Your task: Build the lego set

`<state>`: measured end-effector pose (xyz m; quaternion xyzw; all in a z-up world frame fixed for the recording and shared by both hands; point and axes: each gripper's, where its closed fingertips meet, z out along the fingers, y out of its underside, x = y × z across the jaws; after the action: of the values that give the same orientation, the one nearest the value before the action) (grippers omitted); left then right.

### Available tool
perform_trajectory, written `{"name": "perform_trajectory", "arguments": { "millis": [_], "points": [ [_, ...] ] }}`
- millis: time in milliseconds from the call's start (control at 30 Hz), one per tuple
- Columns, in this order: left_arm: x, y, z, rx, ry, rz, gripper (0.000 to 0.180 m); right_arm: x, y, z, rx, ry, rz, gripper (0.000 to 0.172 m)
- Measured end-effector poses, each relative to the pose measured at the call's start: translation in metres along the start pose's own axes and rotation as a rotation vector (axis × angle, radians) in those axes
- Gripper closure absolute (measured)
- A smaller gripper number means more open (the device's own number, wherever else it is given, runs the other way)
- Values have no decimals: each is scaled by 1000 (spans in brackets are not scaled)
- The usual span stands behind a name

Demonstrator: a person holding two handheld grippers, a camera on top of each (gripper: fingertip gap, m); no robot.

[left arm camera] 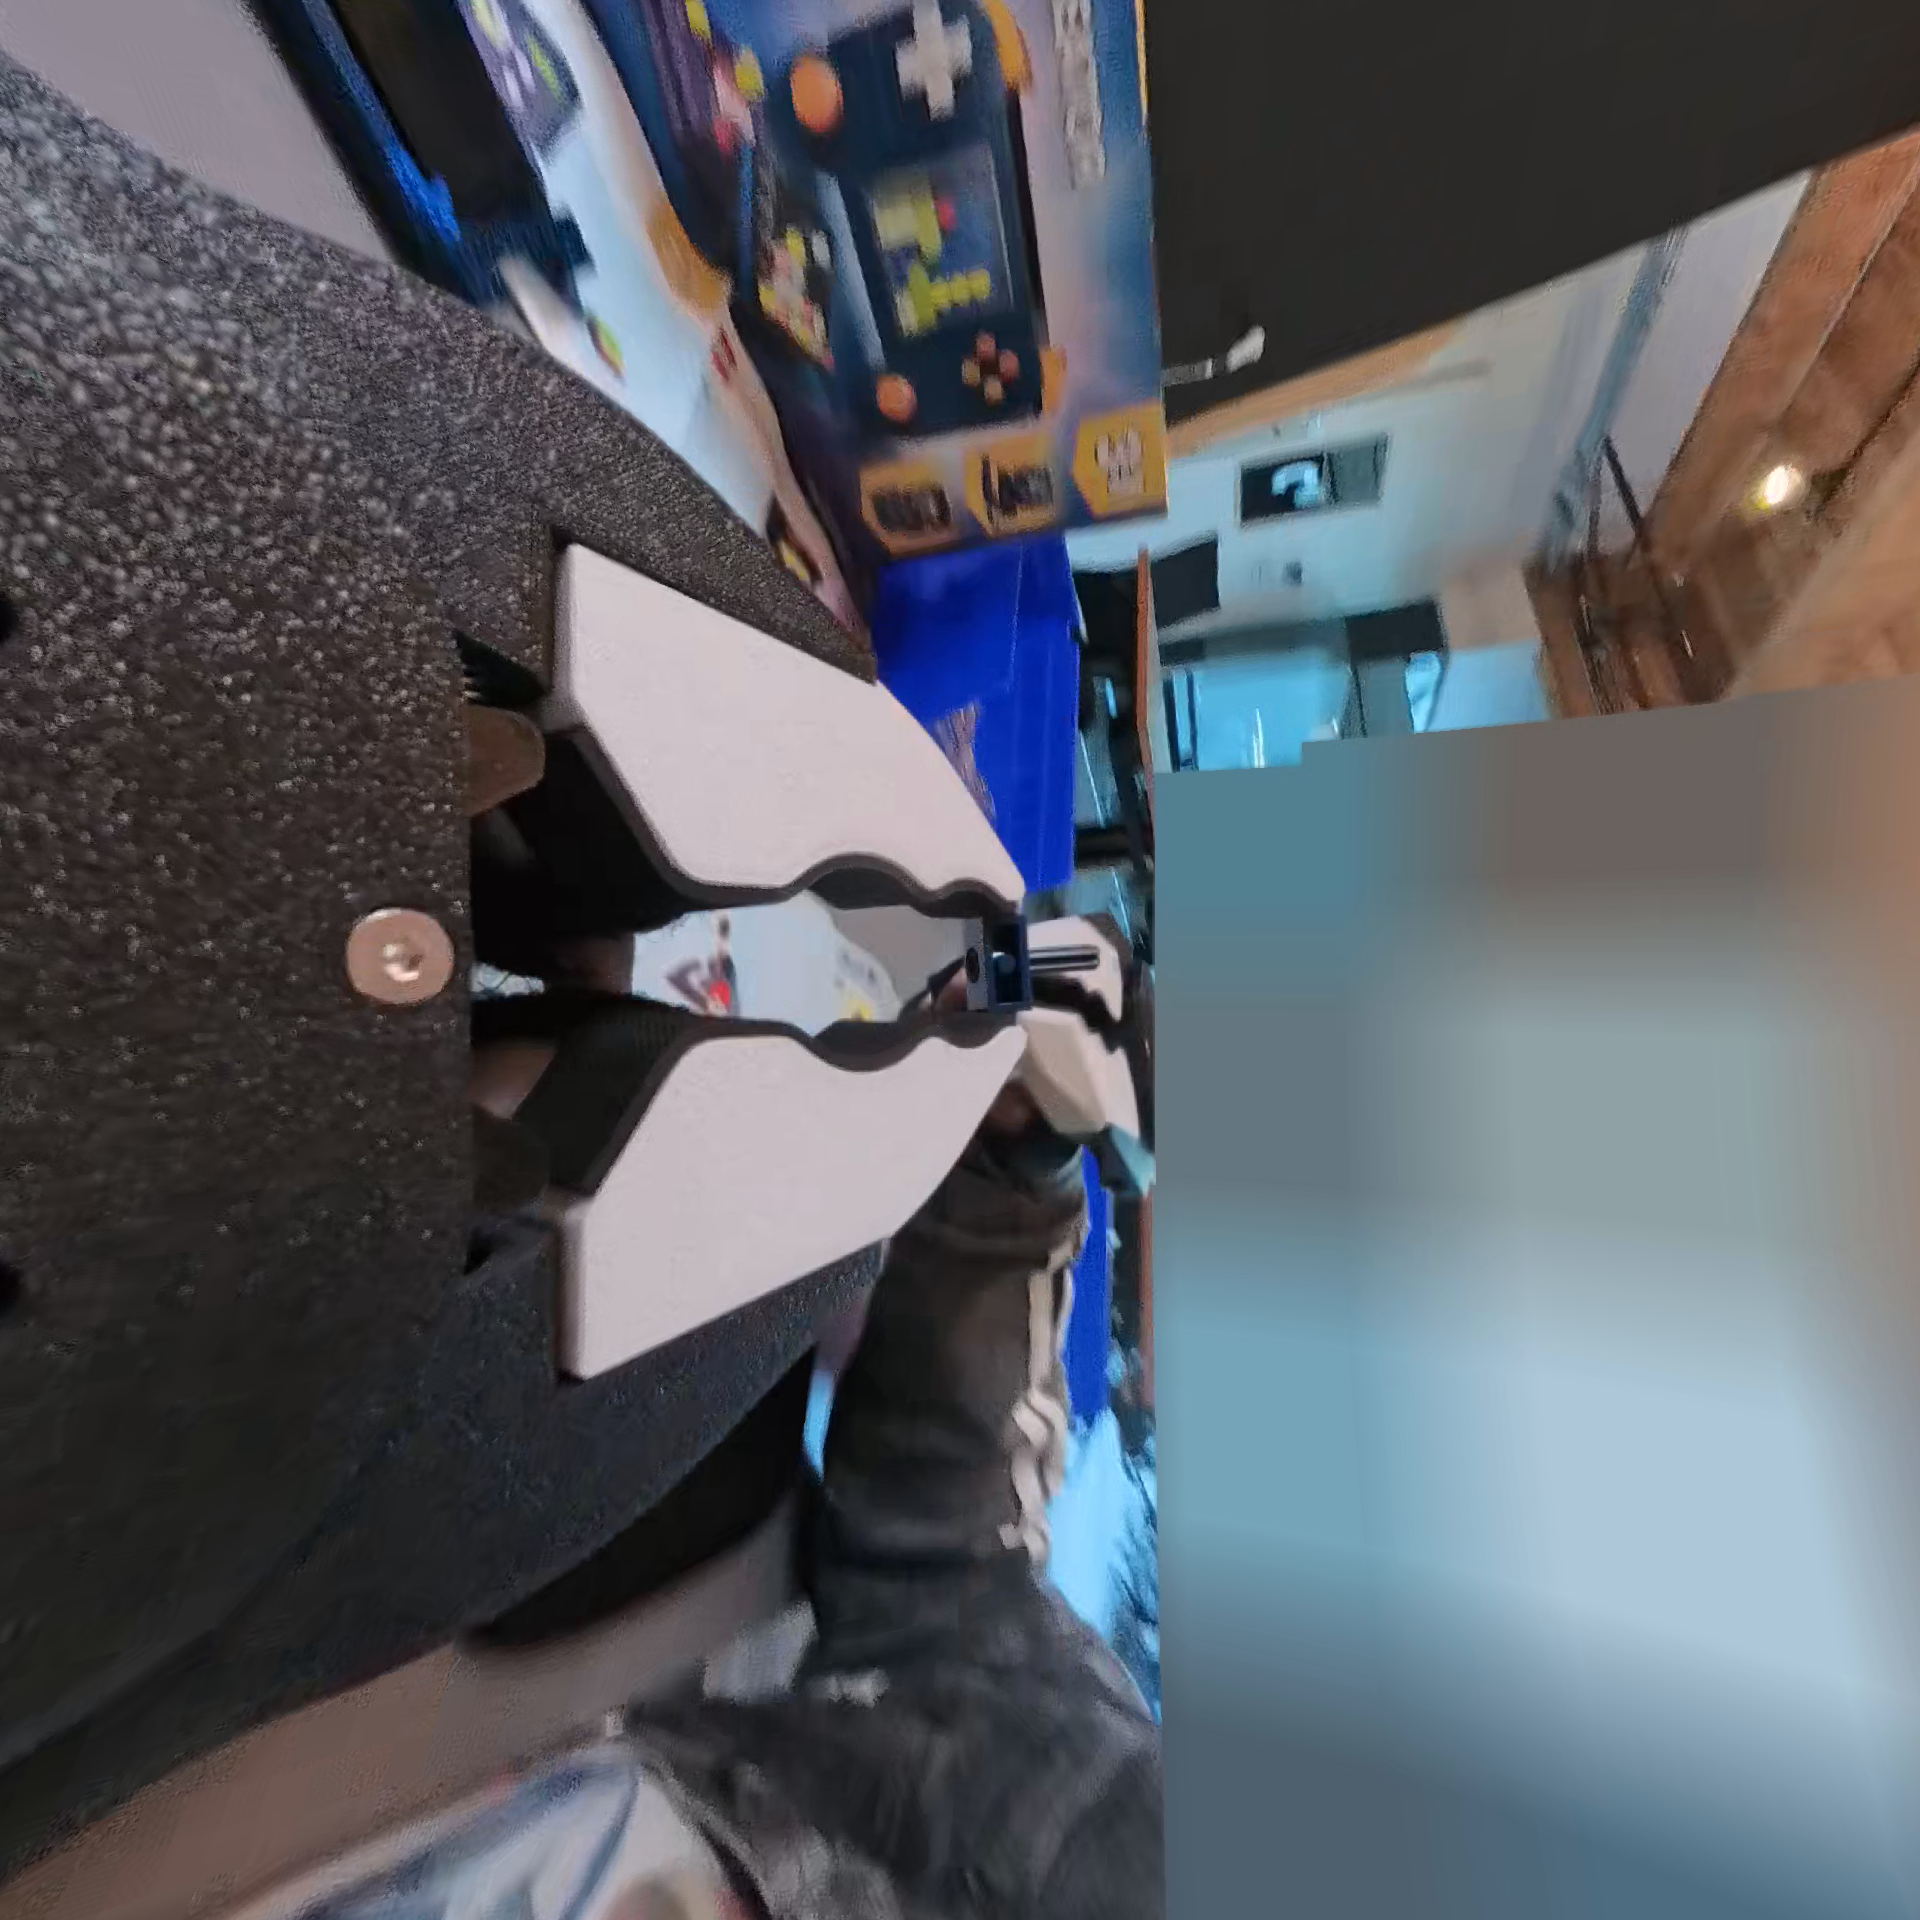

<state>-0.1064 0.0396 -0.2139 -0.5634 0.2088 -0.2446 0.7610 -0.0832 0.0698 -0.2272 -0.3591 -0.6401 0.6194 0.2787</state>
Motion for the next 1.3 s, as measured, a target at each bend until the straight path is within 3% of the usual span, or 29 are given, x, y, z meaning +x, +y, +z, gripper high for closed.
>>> {"name": "perform_trajectory", "arguments": {
  "millis": [133,333,533,867,933,1067,1167,1300],
  "points": [
    [19,5,4,-4,170,-177,164,-23,-34,-12,273,-126,158,166],
    [43,22,9,-108,337,-359,164,-20,-51,-42,728,-331,673,166],
    [47,32,10,-169,345,-361,164,-13,-33,-51,829,-340,780,166],
    [43,37,11,-182,328,-388,164,-15,-26,-45,745,-302,737,166],
    [42,40,12,-202,300,-330,164,-19,-16,-31,594,-187,614,166],
    [39,51,13,-286,231,-142,164,-25,11,-12,217,69,201,166],
    [44,56,13,-325,242,-97,165,-27,17,-12,122,146,6,166],
    [47,58,13,-336,254,-67,164,-32,25,-7,100,124,-47,166]
  ]
}}
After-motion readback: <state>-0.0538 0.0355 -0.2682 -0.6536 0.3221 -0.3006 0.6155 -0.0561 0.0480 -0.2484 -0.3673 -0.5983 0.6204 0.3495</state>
